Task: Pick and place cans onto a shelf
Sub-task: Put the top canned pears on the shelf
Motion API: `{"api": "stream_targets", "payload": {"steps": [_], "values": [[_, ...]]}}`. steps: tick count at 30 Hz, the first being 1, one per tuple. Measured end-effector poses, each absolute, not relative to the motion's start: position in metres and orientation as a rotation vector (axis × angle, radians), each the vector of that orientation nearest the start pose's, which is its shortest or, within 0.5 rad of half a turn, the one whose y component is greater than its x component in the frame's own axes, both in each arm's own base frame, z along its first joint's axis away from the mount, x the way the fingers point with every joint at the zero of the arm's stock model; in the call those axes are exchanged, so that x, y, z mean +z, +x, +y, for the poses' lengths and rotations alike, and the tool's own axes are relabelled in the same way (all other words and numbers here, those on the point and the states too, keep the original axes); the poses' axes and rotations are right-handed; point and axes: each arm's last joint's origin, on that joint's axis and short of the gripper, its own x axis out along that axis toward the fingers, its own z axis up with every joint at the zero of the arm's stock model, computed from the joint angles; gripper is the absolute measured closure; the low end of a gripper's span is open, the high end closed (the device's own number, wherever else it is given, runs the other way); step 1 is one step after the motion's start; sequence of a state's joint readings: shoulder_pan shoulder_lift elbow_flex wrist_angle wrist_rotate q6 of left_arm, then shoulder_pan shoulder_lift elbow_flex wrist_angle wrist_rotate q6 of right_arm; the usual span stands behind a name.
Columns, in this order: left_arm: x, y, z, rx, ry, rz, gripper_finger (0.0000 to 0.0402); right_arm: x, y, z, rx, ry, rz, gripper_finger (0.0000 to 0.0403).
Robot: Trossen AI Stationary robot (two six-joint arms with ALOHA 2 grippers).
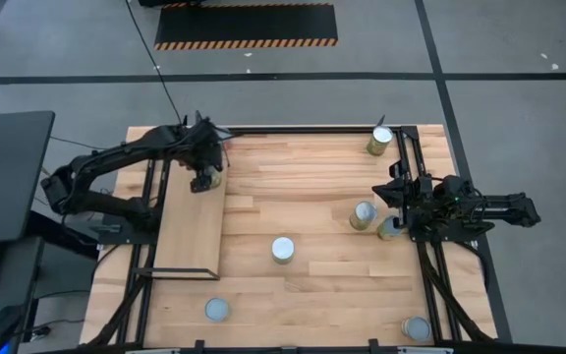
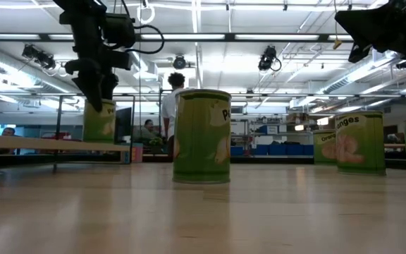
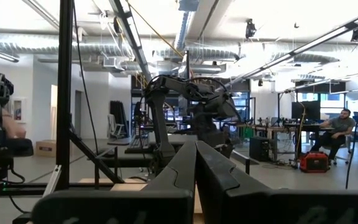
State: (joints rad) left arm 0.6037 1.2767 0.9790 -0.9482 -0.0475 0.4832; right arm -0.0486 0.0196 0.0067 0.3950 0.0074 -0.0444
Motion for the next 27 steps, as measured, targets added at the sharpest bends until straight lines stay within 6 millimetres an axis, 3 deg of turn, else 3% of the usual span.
{"api": "stream_targets", "payload": {"steps": [9,17,27], "values": [[0.247,0.188,0.128,0.240,0.057,1.326,0.0048,0.202,0.091,-0.005,-0.041,0.065,-0.384,0.0389],[0.251,0.189,0.128,0.233,0.041,1.308,0.0084,0.202,0.091,-0.005,-0.040,0.068,-0.384,0.0389],[0.263,0.189,0.128,0.232,0.071,1.323,0.0012,0.202,0.091,-0.005,-0.040,0.068,-0.384,0.0389]]}}
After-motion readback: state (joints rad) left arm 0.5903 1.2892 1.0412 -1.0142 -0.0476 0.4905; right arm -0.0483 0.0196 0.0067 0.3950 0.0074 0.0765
